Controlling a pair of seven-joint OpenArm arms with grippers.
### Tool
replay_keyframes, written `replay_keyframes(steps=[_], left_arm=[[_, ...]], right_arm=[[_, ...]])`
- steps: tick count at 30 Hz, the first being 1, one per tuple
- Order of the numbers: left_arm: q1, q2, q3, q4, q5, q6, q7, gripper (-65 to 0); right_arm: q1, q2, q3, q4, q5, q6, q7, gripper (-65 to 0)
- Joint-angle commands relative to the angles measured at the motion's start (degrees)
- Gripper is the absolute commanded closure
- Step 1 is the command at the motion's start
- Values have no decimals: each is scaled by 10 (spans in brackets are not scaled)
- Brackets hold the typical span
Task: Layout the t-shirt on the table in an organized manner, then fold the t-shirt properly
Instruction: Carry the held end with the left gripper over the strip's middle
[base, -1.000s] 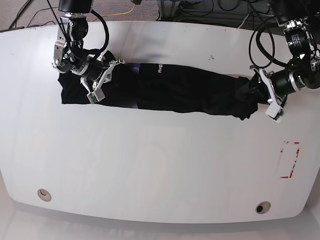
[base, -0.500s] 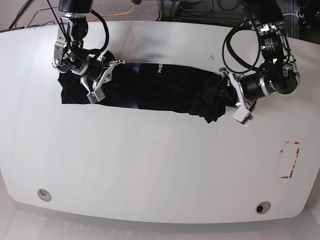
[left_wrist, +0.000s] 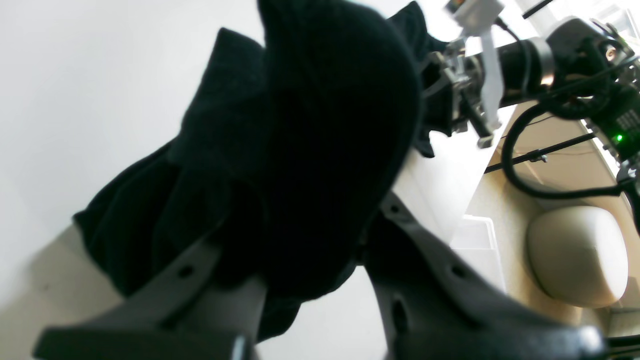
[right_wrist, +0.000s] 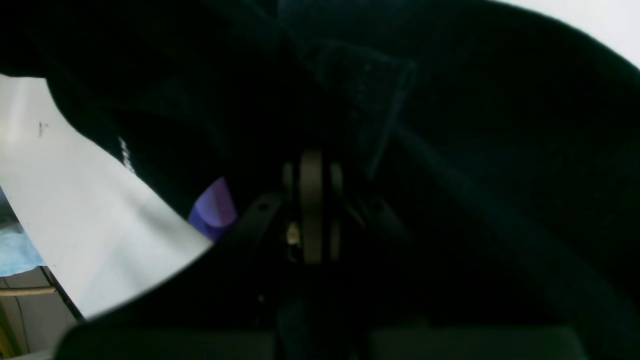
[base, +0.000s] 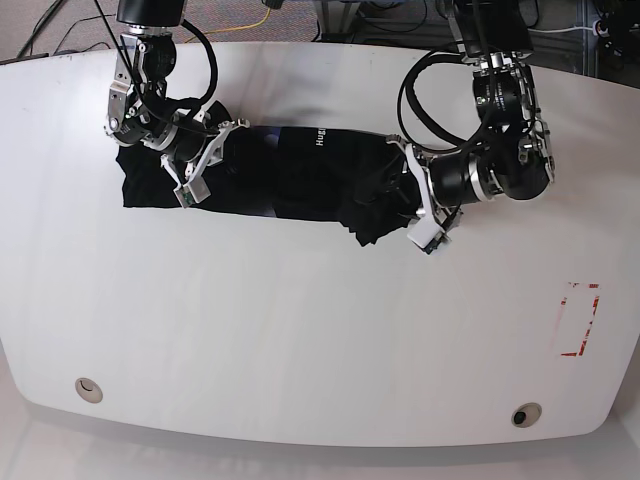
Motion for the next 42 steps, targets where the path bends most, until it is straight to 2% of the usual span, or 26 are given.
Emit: replay_keyframes(steps=[1, 13, 24, 29, 36, 38, 42], left_arm=[[-9, 9, -1, 10, -4, -1, -14, 0], [-9, 32, 2, -9, -2, -1, -14, 0], [-25, 38, 2, -76, -2, -1, -14, -147], [-26, 40, 2, -78, -3, -1, -14, -149], [-38, 40, 57, -78, -2, -1, -14, -156], [-40, 40, 63, -78, -2, -1, -14, -182], [-41, 40, 63, -79, -2, -1, -14, -318]], right_arm=[[4, 5, 2, 5, 2, 3, 3, -6], [4, 5, 2, 5, 2, 3, 3, -6], [4, 4, 2, 6, 2, 3, 3, -6], [4, 4, 2, 6, 3, 3, 3, -6], [4, 4, 2, 6, 3, 3, 3, -6], [5, 4, 2, 6, 3, 3, 3, -6], [6, 4, 2, 6, 3, 3, 3, -6]])
